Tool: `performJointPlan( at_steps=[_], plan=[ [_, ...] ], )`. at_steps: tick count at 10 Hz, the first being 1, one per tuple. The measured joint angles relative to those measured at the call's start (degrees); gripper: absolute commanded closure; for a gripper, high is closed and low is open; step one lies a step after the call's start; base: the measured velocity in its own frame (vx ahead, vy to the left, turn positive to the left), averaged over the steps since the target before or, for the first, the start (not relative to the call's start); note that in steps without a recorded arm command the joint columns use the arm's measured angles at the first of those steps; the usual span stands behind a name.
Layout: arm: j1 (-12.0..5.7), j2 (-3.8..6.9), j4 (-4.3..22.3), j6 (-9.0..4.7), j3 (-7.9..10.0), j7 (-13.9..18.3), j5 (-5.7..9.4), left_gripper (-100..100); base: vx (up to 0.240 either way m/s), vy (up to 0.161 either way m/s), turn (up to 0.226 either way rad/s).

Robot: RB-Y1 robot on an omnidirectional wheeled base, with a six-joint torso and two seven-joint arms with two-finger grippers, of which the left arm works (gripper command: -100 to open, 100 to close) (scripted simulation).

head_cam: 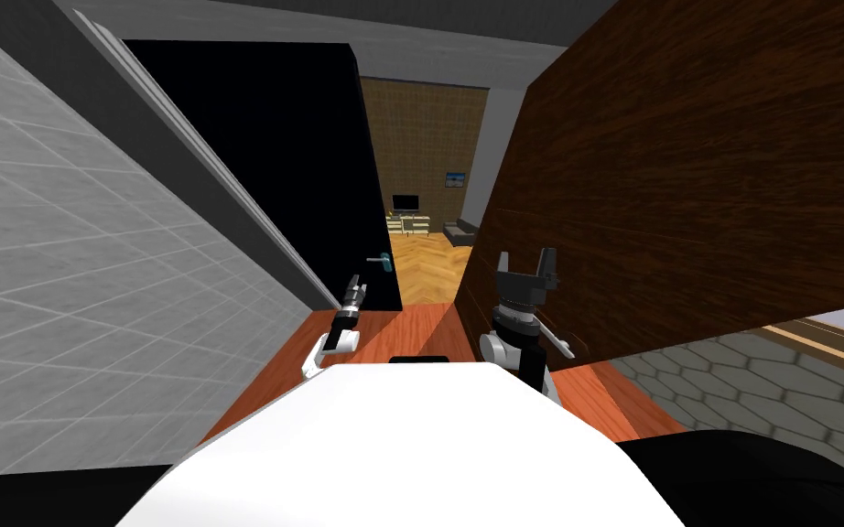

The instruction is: Pull the door open

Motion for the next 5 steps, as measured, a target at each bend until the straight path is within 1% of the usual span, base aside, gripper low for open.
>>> performJointPlan(
  at_steps=[2, 3, 5],
  plan=[
    [-0.91, 0.55, 2.12, 0.35, 0.30, 0.30, 0.37, -100, 0.093, 0.025, -0.042],
    [-1.53, 1.01, 3.55, 0.31, 0.51, 0.50, 0.61, -100, 0.142, 0.020, -0.072],
    [-2.55, 1.49, 6.09, 0.69, 0.78, 0.73, 1.00, -100, 0.132, 0.022, -0.042]
  ],
)
